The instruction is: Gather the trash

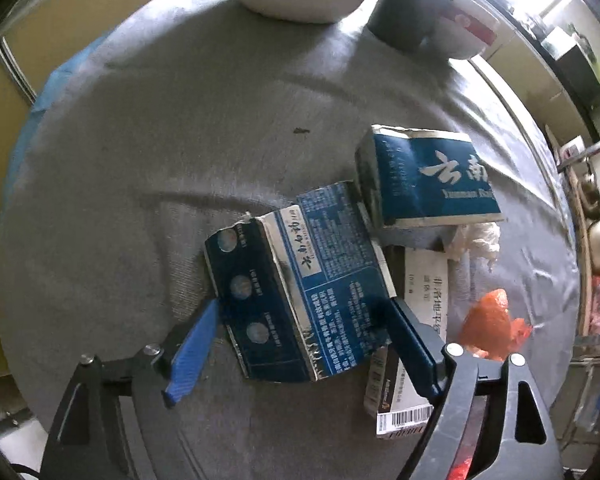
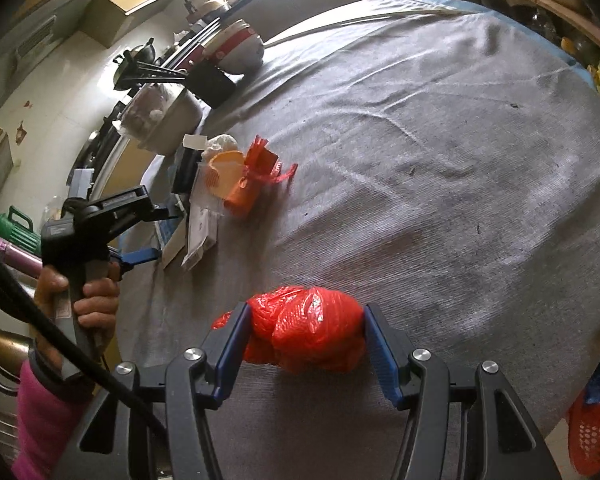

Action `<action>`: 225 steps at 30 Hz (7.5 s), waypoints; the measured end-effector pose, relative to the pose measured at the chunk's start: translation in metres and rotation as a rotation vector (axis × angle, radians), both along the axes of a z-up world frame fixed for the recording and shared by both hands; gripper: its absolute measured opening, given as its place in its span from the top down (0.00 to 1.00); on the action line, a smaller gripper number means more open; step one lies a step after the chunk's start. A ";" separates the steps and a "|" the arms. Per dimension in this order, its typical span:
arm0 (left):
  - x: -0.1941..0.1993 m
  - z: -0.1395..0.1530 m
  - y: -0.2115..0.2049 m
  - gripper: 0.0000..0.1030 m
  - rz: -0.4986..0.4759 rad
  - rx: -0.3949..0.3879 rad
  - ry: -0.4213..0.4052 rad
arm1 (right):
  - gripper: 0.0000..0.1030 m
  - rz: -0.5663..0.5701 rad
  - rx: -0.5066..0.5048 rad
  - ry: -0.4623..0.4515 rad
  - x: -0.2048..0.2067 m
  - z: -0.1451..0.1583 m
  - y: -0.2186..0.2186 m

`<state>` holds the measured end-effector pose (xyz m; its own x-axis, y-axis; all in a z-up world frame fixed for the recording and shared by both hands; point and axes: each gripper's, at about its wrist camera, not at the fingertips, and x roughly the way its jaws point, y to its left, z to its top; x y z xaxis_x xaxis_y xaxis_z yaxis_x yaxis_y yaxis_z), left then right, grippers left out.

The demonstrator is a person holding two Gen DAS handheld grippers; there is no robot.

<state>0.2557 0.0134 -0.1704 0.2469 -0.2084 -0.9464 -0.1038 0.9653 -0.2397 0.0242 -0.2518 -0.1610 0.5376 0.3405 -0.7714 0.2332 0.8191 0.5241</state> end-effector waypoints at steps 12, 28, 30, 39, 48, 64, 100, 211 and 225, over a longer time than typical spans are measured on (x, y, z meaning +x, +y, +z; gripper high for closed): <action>-0.002 0.015 0.009 0.19 0.058 -0.140 -0.018 | 0.42 -0.015 0.028 -0.012 -0.003 -0.003 -0.002; 0.012 0.008 0.014 0.60 0.043 -0.052 0.009 | 0.42 -0.021 0.057 -0.021 -0.005 -0.005 -0.006; 0.008 0.009 0.015 0.61 0.039 -0.069 0.007 | 0.42 -0.024 0.057 -0.027 -0.007 -0.004 -0.006; -0.032 0.043 0.024 0.62 0.012 0.027 -0.125 | 0.42 -0.080 0.058 -0.076 -0.023 0.011 -0.024; -0.127 0.101 -0.031 0.61 -0.259 0.117 -0.381 | 0.42 -0.213 0.001 -0.163 -0.062 0.042 -0.073; -0.226 0.106 -0.172 0.61 -0.722 0.042 -0.450 | 0.42 -0.498 -0.099 -0.169 -0.169 0.058 -0.177; -0.318 0.049 -0.350 0.49 -1.191 -0.044 -0.305 | 0.36 -0.709 -0.135 -0.033 -0.256 -0.001 -0.245; -0.064 0.057 -0.027 0.43 -0.331 0.041 -0.172 | 0.86 -0.040 -0.242 0.025 0.103 -0.008 0.007; -0.031 0.013 -0.081 0.42 -0.319 0.129 -0.078 | 0.83 -0.039 -0.080 -0.020 0.092 -0.016 -0.023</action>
